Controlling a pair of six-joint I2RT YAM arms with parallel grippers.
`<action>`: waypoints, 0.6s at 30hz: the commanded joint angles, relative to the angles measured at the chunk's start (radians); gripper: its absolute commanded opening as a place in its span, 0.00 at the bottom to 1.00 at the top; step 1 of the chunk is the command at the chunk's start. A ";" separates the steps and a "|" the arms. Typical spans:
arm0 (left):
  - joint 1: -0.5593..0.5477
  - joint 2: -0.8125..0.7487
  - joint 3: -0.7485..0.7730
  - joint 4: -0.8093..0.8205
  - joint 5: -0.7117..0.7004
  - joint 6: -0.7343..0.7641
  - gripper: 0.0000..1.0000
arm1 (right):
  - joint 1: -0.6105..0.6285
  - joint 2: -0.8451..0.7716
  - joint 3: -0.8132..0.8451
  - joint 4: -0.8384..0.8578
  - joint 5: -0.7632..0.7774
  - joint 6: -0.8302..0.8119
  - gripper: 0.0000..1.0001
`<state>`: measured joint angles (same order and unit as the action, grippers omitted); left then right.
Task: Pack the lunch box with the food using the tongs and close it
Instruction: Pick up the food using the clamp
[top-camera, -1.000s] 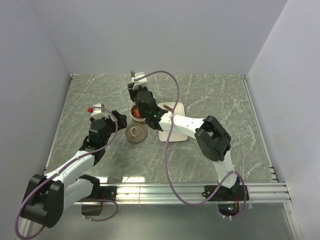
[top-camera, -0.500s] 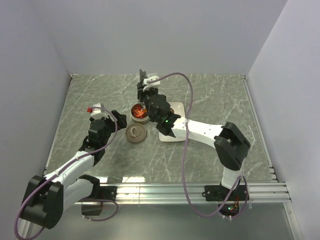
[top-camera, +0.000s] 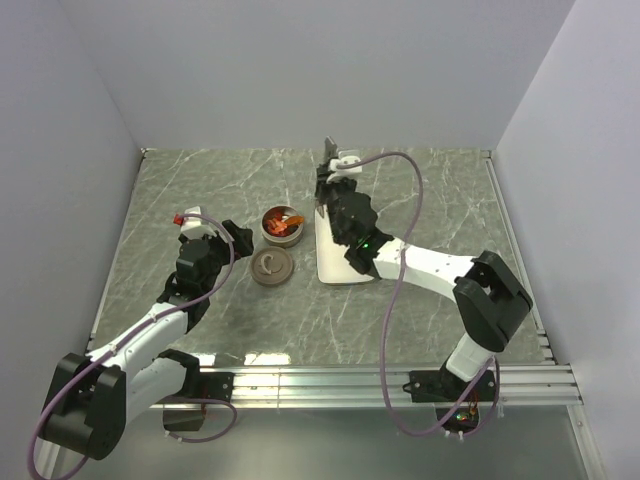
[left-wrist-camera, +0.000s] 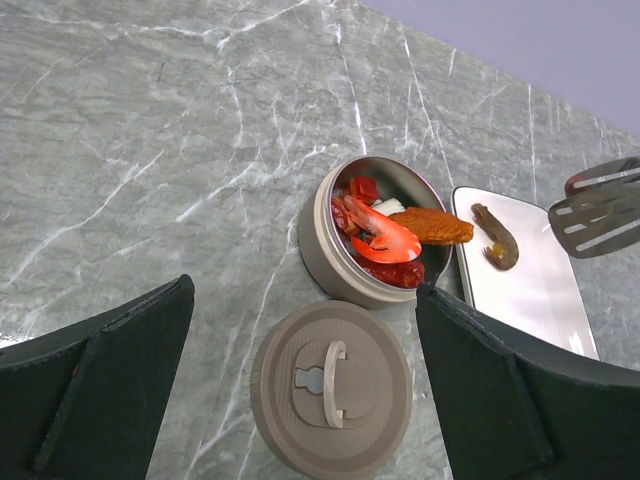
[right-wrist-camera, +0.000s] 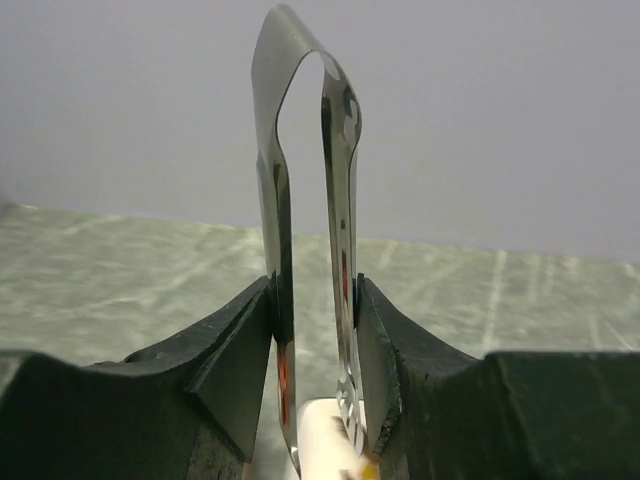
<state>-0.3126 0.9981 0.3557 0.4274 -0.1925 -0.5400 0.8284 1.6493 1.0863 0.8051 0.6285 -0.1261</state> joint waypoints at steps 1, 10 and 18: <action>0.003 -0.007 0.014 0.016 -0.012 -0.006 0.99 | -0.084 -0.023 -0.028 0.026 -0.087 0.052 0.45; 0.003 0.016 0.022 0.017 -0.024 -0.005 0.99 | -0.219 0.053 -0.020 0.014 -0.317 0.074 0.45; 0.003 0.014 0.022 0.019 -0.027 -0.003 0.99 | -0.278 0.147 0.014 0.016 -0.473 0.100 0.45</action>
<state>-0.3126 1.0130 0.3557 0.4259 -0.2077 -0.5396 0.5644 1.7840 1.0550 0.7738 0.2386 -0.0410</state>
